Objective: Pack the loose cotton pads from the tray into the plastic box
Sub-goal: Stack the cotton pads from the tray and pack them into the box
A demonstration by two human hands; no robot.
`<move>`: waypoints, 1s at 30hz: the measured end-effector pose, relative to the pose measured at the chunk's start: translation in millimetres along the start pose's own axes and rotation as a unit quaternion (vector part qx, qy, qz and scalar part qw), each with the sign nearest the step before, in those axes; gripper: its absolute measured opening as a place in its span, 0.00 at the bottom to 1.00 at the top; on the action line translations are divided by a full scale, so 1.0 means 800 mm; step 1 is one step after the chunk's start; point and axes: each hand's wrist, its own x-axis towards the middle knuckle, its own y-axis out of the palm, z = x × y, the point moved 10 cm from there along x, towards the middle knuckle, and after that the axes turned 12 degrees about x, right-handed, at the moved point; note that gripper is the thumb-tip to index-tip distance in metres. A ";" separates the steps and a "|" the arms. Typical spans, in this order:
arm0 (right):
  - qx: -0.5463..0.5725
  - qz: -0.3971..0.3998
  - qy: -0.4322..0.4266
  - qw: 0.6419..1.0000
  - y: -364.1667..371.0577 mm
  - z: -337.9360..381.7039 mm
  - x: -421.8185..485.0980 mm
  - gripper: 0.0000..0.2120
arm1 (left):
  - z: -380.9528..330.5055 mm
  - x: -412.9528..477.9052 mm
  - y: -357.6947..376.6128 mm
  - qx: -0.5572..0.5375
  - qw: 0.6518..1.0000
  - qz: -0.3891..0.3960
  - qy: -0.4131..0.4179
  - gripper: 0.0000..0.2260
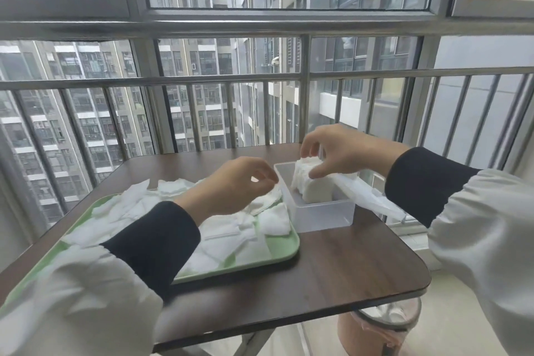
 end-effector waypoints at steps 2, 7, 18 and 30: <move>0.030 -0.020 -0.029 0.999 -0.006 0.027 -0.006 0.11 | 0.013 -0.015 -0.014 0.006 1.000 0.009 -0.002 0.03; 0.117 0.027 -0.083 0.989 0.035 0.110 -0.024 0.03 | 0.066 -0.064 -0.045 -0.010 0.998 0.017 -0.054 0.04; 0.021 0.082 -0.099 0.992 0.163 0.173 -0.005 0.11 | 0.122 -0.148 -0.035 0.103 0.988 0.060 -0.099 0.06; -0.057 0.068 -0.108 0.990 0.171 0.194 0.005 0.05 | 0.121 -0.182 -0.015 0.102 0.983 0.130 -0.080 0.10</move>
